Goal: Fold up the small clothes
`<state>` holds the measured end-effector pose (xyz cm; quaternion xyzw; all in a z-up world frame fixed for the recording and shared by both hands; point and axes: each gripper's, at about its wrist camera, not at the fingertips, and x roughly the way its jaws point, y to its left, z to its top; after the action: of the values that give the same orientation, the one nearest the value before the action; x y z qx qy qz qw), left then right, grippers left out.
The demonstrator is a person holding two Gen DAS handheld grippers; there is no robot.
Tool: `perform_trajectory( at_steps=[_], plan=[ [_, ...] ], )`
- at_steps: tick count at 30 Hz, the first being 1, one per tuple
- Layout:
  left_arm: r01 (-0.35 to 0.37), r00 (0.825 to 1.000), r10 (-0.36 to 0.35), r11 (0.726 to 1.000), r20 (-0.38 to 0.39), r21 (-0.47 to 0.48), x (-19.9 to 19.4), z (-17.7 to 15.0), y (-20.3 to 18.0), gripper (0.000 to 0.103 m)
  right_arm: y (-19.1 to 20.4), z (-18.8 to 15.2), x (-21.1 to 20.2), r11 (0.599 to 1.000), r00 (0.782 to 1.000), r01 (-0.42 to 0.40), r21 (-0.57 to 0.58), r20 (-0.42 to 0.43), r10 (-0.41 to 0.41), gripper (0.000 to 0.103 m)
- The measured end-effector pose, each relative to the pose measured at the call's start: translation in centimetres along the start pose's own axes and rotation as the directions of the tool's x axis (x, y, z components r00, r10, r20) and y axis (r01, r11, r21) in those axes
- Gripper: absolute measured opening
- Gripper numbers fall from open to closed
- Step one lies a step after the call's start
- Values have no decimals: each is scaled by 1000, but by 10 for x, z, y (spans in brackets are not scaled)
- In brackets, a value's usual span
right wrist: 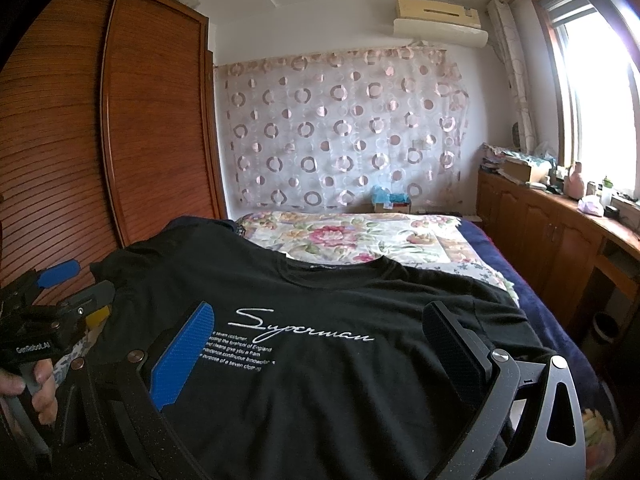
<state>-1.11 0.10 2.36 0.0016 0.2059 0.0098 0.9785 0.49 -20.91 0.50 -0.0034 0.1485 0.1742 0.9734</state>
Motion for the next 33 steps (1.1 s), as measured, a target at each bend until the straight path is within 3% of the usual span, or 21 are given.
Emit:
perform_trajectory(
  at_steps=[14,19,26,33],
  plan=[
    [-12,998,12,1000,-67,-5,25,-9,44,103,0,5,23,997,996,-68,-39,-65,66,103],
    [-67,994,66,998,-87,-12,40,-12,77,103,-8,9,32,995,991,-94,-45,-95,89,103],
    [-87,989,86,996,-120,-5,54,-12,109,103,-15,21,56,990,985,-124,-62,-130,115,103],
    [-100,983,93,994,-158,-40,64,-2,144,88,-10,26,73,985,976,-159,-70,-159,146,103]
  ],
)
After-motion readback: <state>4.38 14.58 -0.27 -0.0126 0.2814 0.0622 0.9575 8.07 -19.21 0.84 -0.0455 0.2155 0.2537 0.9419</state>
